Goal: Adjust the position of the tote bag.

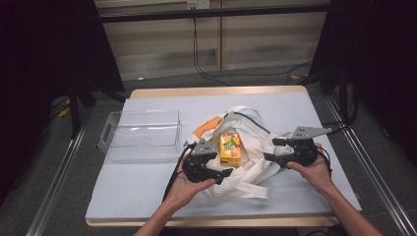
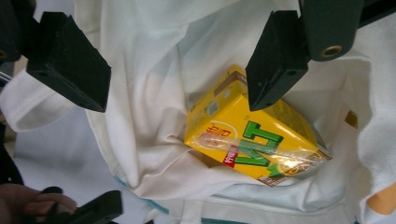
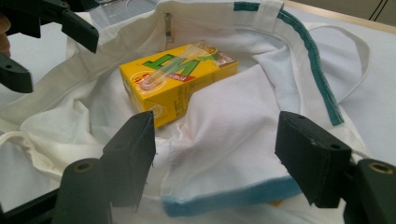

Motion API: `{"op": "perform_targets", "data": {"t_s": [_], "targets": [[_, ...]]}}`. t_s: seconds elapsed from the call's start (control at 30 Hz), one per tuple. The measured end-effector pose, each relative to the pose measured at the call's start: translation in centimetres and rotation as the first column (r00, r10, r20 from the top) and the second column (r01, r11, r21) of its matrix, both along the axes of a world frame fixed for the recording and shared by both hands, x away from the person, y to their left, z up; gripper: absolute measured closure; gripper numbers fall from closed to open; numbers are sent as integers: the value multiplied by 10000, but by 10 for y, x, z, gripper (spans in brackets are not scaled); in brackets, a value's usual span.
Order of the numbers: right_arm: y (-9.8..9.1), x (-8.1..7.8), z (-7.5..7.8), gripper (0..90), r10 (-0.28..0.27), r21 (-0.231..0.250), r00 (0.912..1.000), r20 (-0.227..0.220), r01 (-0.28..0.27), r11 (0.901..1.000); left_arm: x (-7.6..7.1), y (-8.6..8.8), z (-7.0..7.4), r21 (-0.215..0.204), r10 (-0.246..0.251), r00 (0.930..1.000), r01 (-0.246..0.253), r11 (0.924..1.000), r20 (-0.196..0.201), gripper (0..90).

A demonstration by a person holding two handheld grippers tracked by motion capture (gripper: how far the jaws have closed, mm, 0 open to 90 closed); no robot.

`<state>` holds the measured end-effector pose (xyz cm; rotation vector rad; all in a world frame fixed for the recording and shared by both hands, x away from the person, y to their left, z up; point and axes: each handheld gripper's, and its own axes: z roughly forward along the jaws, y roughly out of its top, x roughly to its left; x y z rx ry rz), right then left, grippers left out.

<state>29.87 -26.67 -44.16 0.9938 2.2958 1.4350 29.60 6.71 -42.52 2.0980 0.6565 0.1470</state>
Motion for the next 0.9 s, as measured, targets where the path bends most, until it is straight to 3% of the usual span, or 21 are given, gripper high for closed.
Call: {"op": "perform_targets", "data": {"t_s": [0.33, 0.47, 0.53, 0.63, 0.67, 0.73, 0.8, 0.9], "targets": [[-11, -27, -3, 243, -340, 184, 9994, 69, 339, 9993, 12, -15, 0, 178, 824, 9966, -826, 9964, 94, 138], [-10, -29, -6, 238, -320, 195, 9995, 62, 319, 9993, 16, -24, -1, 259, 1487, 9889, -1486, 9886, -10, 121], [-10, -29, -8, 235, -295, 68, 9996, 55, 294, 9995, 18, -28, -3, 78, 1637, 9864, -1636, 9865, -135, 120], [-9, -30, -8, 233, -239, 42, 9997, 67, 239, 9997, 21, -33, -7, 344, 1834, 9828, -1827, 9826, -212, 104], [-9, -30, -8, 233, -225, 60, 9997, 54, 225, 9997, 21, -36, -9, 419, 2129, 9766, -2116, 9764, -292, 104], [-9, -30, -8, 231, -219, 39, 9997, 121, 218, 9998, 23, -38, -11, 381, 2262, 9733, -2247, 9737, -396, 84], [-9, -30, -8, 230, -229, 66, 9997, 81, 228, 9997, 24, -41, -10, 441, 2555, 9651, -2532, 9664, -578, 82], [-10, -30, -8, 230, -233, 85, 9997, 49, 232, 9997, 26, -47, -10, 554, 2979, 9531, -2950, 9539, -542, 83]]}}
